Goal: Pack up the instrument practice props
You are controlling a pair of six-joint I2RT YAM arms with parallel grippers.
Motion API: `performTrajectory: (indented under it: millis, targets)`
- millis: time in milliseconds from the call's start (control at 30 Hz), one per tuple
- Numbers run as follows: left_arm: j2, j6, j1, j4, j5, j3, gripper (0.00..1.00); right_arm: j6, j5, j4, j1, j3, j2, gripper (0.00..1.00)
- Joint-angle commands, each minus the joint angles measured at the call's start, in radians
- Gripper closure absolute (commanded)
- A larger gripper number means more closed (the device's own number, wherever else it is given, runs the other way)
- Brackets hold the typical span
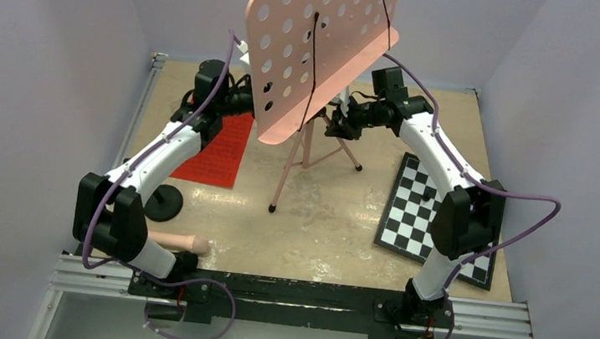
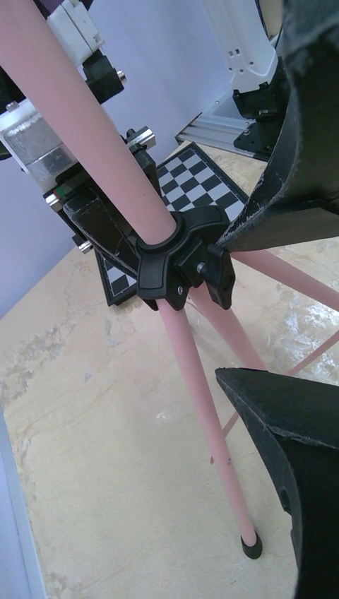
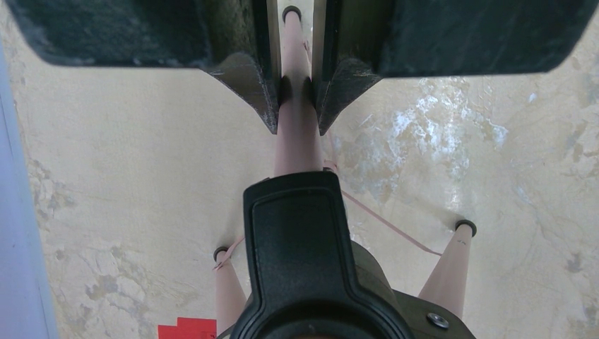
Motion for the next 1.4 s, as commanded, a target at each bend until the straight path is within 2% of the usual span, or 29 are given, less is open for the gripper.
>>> performTrajectory:
  millis: [0,533,1033,1233,1367]
  targets:
    - [-0.006,-0.045,0.002,0.048,-0.003,0.049,0.35,0.037,0.051,-0.013,0.002,-0.013,-0.007,1.00]
    - [0.061,-0.087,0.032,0.040,-0.064,0.090,0.34,0.035,0.054,-0.015,0.005,-0.032,-0.021,1.00]
    - [0.096,-0.078,0.040,0.016,-0.074,0.027,0.34,0.046,0.051,-0.011,0.008,-0.024,-0.016,1.00]
    - [0.060,-0.003,0.050,-0.065,-0.091,0.015,0.34,0.062,0.043,-0.010,0.008,-0.025,-0.015,1.00]
    - [-0.015,0.059,0.124,-0.153,-0.040,-0.031,0.32,0.070,0.037,-0.011,0.007,-0.030,-0.016,1.00]
